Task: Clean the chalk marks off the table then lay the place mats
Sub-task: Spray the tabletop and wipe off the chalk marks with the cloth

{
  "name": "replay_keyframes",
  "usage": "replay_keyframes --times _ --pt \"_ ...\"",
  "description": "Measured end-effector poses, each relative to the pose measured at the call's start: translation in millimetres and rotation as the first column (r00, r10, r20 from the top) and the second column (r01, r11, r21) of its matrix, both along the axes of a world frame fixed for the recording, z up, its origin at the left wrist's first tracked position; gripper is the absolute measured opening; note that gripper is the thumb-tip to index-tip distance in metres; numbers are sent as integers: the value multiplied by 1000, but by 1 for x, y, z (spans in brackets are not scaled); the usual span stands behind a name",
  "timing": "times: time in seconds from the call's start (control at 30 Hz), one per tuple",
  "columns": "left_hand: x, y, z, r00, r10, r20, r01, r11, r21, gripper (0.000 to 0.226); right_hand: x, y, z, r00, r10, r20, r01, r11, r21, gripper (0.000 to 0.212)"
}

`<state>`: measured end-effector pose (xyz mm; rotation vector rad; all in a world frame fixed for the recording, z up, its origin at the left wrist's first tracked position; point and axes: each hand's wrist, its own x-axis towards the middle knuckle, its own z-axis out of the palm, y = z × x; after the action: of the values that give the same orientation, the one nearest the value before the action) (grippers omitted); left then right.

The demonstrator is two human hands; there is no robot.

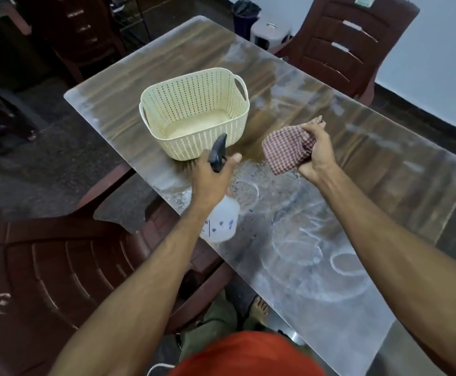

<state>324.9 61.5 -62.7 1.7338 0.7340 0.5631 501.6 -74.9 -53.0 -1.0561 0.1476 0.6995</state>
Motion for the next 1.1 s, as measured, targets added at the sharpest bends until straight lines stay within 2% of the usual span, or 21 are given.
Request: replay_keyframes --times 0.1,0.23,0.43,0.67,0.8,0.97,1.07,1.1 --pt "-15 -26 -33 991 -45 -123 36 997 -75 42 4 -30 -9 999 -37 1 37 997 -74 18" --pt "-33 -44 -58 963 -59 -262 20 989 -149 46 5 -59 -13 999 -44 22 46 992 -115 22" --pt "-43 -62 -66 912 -121 -393 115 993 -39 48 9 -86 -22 998 -48 44 55 983 -175 14" --pt "-44 -82 -64 881 -178 -439 171 984 -55 43 18 -107 -17 995 -17 97 37 979 -199 8" --pt "-44 -101 -64 838 -291 -461 303 952 -49 42 23 -120 -14 995 -16 97 34 980 -195 8" --pt "-39 -115 -66 798 -345 -494 362 930 -66 40 25 -136 -11 995 -42 94 59 981 -184 13" --pt "-40 -118 -64 787 -356 -504 369 926 -77 40 26 -146 -14 989 -66 131 93 973 -210 4" --pt "-41 -118 -63 792 -349 -501 357 930 -84 40 28 -149 -15 985 -86 148 119 966 -231 16"
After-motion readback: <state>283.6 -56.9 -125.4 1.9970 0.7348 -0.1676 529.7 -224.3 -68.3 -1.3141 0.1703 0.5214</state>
